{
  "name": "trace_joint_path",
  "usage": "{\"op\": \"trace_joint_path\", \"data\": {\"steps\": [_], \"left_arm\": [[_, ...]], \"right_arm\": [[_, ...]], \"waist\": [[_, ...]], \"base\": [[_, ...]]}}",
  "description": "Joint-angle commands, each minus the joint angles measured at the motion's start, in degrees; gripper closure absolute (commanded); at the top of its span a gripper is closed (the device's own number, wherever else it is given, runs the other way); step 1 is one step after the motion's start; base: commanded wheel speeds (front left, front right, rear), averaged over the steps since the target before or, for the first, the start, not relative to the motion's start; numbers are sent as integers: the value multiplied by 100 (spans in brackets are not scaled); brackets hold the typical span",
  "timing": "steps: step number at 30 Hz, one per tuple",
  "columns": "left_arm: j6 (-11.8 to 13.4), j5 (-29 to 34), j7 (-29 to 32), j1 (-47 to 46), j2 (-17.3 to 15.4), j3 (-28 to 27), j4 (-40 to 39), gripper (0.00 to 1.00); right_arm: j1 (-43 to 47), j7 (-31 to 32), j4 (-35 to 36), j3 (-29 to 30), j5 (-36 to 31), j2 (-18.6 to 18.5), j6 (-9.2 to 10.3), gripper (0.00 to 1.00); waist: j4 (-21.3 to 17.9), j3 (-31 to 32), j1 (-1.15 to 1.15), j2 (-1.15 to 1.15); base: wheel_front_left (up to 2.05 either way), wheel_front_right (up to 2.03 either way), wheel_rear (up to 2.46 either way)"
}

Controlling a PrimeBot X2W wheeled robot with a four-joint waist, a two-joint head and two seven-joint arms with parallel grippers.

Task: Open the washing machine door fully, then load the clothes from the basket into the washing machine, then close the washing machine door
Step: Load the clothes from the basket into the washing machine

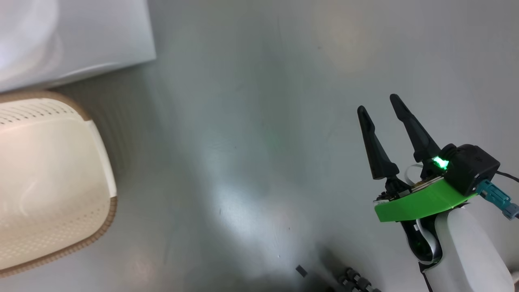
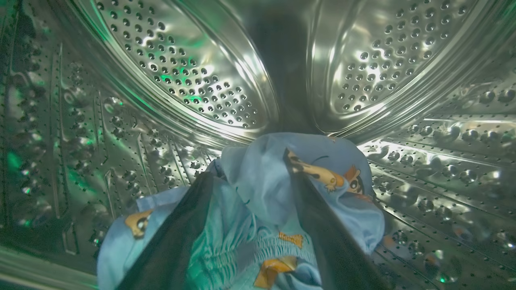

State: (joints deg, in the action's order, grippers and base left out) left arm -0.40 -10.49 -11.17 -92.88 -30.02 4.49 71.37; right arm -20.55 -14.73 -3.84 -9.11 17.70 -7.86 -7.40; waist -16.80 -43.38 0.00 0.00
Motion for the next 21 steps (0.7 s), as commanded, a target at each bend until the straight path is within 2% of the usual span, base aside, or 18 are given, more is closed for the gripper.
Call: {"op": "trace_joint_path", "data": {"steps": [1,10,15,21], "left_arm": [[-47,-107,-74,201,-243,-50,-78,0],[-386,-374,-336,1247,7,-120,29,0],[-528,-480,-374,1954,249,-102,-30,0],[-645,-626,-381,3050,540,-88,-493,0]], "right_arm": [[166,-27,86,-80,-53,-68,-9,0],[370,-27,-18,-94,-116,-180,-9,0],[546,-27,-132,-70,-178,-225,-9,0],[789,-27,-244,-86,-203,-275,-9,0]], "waist": [[126,244,0,0],[417,1091,0,0],[623,1585,0,0],[841,2248,0,0]], "base": [[0,0,0],[0,0,0],[0,0,0],[0,0,0]]}}
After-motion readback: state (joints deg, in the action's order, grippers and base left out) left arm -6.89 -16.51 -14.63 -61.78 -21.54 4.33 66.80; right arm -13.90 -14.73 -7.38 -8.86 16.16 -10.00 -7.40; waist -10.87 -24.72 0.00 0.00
